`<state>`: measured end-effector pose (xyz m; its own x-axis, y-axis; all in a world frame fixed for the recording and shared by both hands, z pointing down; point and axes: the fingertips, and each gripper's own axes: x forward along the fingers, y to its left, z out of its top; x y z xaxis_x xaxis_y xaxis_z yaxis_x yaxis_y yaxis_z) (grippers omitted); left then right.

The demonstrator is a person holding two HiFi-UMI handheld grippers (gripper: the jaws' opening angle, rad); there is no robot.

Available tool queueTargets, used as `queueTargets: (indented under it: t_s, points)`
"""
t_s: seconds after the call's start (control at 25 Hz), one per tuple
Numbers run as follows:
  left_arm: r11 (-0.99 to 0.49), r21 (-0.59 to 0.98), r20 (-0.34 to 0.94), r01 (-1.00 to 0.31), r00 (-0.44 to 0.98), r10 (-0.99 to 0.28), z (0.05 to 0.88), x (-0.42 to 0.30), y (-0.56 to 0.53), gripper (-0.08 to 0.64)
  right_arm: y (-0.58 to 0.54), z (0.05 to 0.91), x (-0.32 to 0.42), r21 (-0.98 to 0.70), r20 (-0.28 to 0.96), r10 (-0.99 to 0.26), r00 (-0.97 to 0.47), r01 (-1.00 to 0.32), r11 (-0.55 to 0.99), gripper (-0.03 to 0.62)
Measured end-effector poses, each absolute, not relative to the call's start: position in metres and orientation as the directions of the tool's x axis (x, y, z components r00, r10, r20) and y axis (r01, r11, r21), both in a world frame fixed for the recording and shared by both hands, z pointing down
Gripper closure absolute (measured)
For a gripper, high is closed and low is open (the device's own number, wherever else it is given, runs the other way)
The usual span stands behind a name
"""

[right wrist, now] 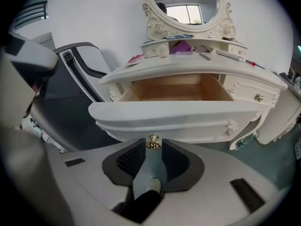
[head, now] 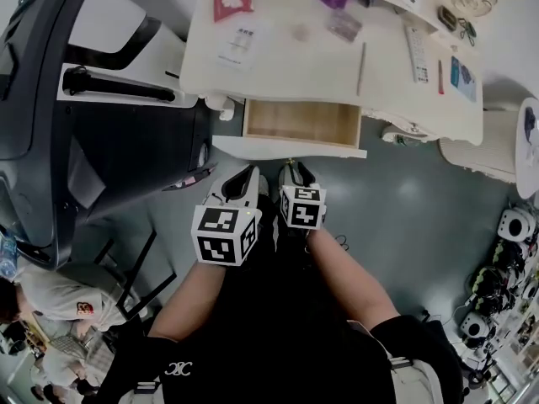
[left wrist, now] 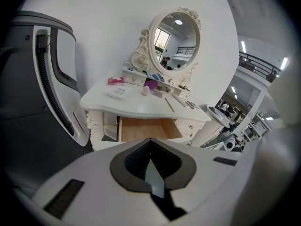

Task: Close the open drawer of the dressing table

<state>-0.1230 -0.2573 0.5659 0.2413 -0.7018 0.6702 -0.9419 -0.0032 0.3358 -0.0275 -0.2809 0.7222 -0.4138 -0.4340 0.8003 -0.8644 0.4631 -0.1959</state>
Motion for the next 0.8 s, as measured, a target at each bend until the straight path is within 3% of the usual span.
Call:
queueTargets:
  t_s: [0.8]
  points:
    - [0.098, 0.291, 0.689, -0.952, 0.137, -0.711, 0.558, -0.145, -0.282, 0.560, -0.345, 0.732, -0.053, -0.207, 0.797, -0.430, -0.423, -0.861, 0.464, 0.514]
